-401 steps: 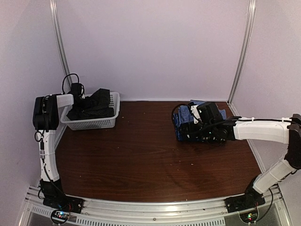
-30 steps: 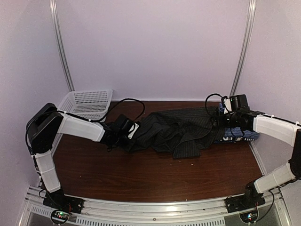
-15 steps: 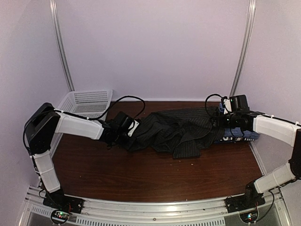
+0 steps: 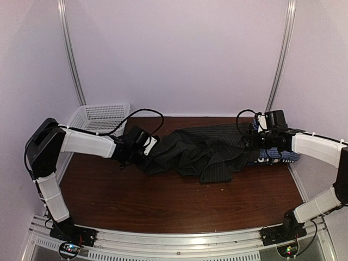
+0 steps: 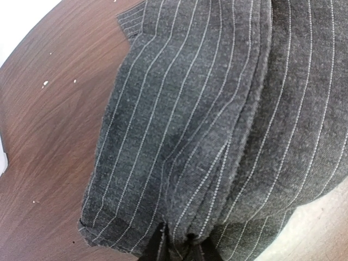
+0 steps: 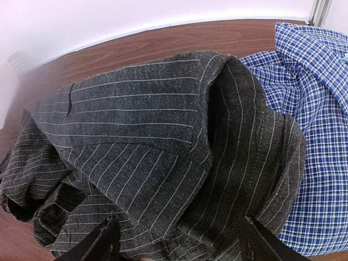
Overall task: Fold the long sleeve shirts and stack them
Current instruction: Flatten out the crumpled shirt at the center of the board.
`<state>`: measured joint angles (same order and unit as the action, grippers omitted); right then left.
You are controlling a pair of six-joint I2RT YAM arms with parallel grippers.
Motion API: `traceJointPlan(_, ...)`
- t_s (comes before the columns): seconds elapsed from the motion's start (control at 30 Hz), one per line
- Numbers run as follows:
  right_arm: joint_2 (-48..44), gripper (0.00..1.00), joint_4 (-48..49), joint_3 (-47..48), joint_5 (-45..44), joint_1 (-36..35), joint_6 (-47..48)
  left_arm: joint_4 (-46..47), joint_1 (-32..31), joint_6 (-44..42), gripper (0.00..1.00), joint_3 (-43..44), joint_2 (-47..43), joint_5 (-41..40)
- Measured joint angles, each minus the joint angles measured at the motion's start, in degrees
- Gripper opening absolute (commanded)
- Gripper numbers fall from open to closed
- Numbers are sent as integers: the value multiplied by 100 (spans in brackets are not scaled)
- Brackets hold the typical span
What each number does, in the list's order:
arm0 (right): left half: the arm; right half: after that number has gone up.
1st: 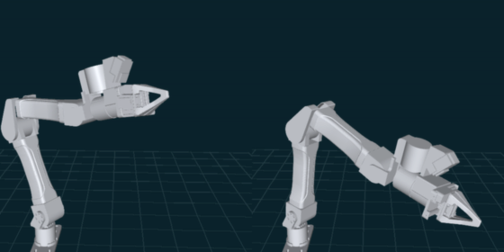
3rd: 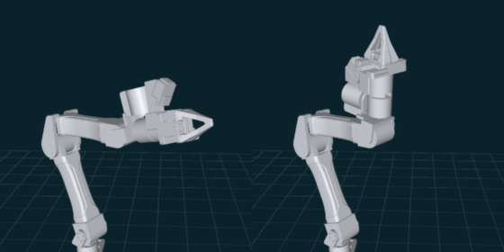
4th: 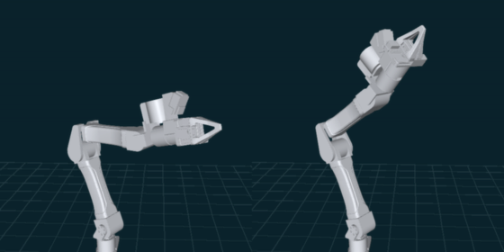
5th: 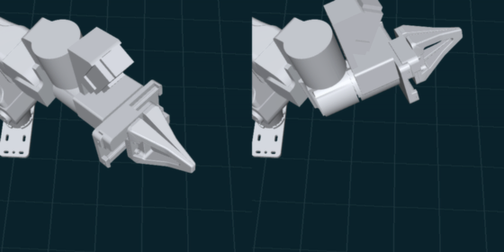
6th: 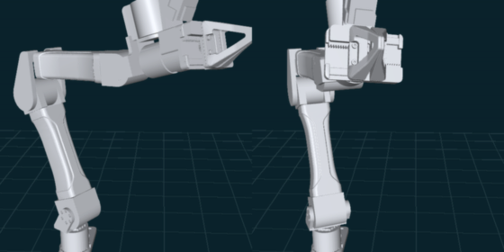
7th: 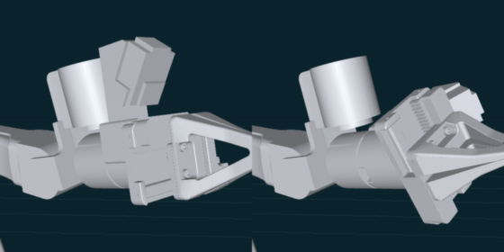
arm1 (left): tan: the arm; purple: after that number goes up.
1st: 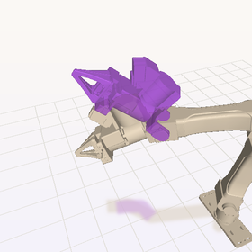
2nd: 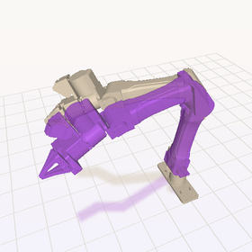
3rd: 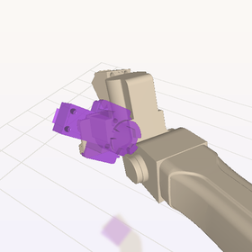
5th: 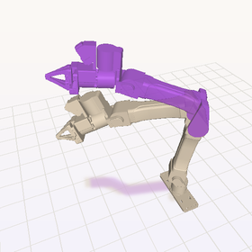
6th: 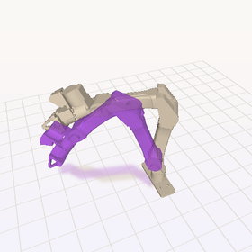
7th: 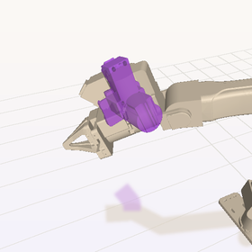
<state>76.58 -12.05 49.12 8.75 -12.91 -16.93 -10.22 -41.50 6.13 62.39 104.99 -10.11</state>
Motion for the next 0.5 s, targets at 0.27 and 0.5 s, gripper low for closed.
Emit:
traceJointPlan(0.27, 63, 76, 9, -2, 31, 0, -2, -31, 107, -44, 0, 9, 0, 125)
traceJointPlan(0.5, 63, 76, 42, -55, 31, 0, -2, -39, 149, -44, 0, 22, -68, 286)
